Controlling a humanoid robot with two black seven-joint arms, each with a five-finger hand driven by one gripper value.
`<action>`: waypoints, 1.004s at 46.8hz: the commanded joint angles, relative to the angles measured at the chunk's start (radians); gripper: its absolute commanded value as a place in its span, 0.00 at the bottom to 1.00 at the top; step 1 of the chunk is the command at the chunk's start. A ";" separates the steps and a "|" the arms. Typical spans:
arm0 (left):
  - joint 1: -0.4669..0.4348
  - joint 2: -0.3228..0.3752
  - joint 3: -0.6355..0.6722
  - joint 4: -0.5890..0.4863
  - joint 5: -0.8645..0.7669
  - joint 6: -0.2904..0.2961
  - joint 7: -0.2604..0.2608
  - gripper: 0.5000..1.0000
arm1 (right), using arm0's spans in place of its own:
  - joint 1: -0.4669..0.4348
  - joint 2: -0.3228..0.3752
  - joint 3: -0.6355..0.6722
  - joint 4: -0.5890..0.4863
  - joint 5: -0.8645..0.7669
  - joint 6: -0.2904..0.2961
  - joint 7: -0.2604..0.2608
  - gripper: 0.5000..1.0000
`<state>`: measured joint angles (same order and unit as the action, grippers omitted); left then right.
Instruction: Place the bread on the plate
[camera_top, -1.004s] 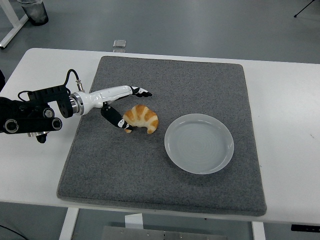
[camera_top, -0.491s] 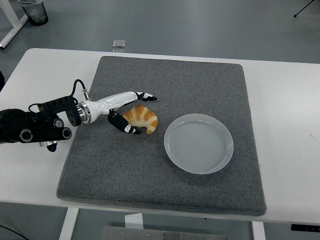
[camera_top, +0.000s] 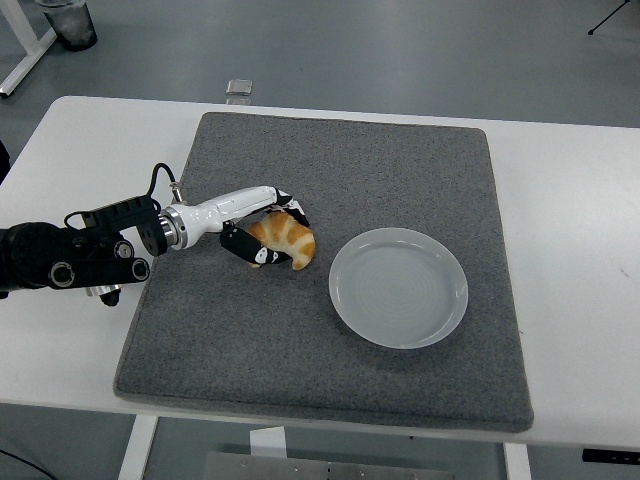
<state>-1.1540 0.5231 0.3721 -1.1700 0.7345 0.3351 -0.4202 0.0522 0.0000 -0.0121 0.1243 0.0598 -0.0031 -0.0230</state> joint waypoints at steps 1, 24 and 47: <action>-0.001 0.000 0.001 0.000 0.000 -0.001 0.000 0.00 | 0.000 0.000 0.000 0.000 0.000 0.000 0.000 0.90; -0.019 0.018 -0.081 0.006 -0.001 -0.001 0.000 0.00 | 0.000 0.000 0.000 0.000 0.000 0.000 0.000 0.90; -0.021 0.058 -0.085 0.027 -0.006 -0.004 0.000 0.00 | 0.000 0.000 0.001 0.000 0.000 0.000 0.000 0.91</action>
<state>-1.1750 0.5677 0.2918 -1.1426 0.7320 0.3314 -0.4205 0.0524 0.0000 -0.0120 0.1242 0.0598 -0.0030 -0.0230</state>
